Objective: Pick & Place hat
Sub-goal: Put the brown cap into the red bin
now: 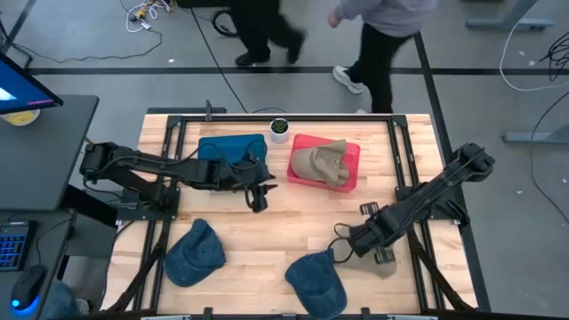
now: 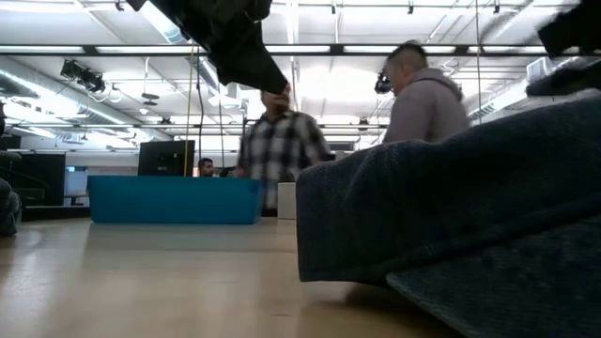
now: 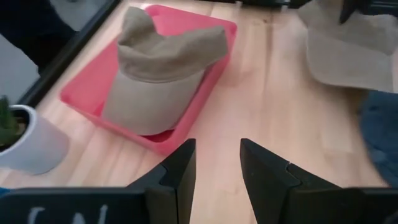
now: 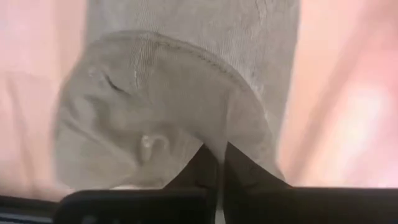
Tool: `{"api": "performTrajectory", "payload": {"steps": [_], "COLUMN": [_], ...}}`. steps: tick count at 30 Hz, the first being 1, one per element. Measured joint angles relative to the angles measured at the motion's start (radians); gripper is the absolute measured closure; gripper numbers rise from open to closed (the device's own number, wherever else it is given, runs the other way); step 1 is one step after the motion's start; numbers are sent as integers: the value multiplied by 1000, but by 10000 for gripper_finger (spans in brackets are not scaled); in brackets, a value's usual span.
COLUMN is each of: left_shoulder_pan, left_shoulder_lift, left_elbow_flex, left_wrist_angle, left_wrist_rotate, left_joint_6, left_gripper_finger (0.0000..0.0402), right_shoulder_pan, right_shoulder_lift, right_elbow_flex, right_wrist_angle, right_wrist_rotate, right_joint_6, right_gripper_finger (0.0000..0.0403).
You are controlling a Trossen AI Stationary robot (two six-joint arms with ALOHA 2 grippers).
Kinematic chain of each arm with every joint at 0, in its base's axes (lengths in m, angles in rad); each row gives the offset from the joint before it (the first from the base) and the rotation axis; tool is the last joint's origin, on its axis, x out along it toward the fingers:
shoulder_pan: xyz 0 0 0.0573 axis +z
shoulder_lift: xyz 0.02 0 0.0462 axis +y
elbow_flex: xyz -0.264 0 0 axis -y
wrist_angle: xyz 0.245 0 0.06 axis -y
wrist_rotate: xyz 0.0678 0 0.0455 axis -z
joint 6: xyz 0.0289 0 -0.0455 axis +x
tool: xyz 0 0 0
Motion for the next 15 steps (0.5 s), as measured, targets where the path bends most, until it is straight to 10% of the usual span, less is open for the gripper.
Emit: {"api": "performTrajectory", "payload": {"steps": [15], "left_shoulder_pan": [5], "left_shoulder_lift": [-1], "left_elbow_flex": [0], "left_wrist_angle": [-1], "left_wrist_rotate": [-32], "left_joint_6": [1], "left_gripper_finger": [273], "right_shoulder_pan": [-197], "right_shoulder_lift": [-120], "right_elbow_flex": [291], "right_wrist_angle": [-348], "right_wrist_rotate": [735], "right_joint_6": [-247], "right_gripper_finger": [400]}}
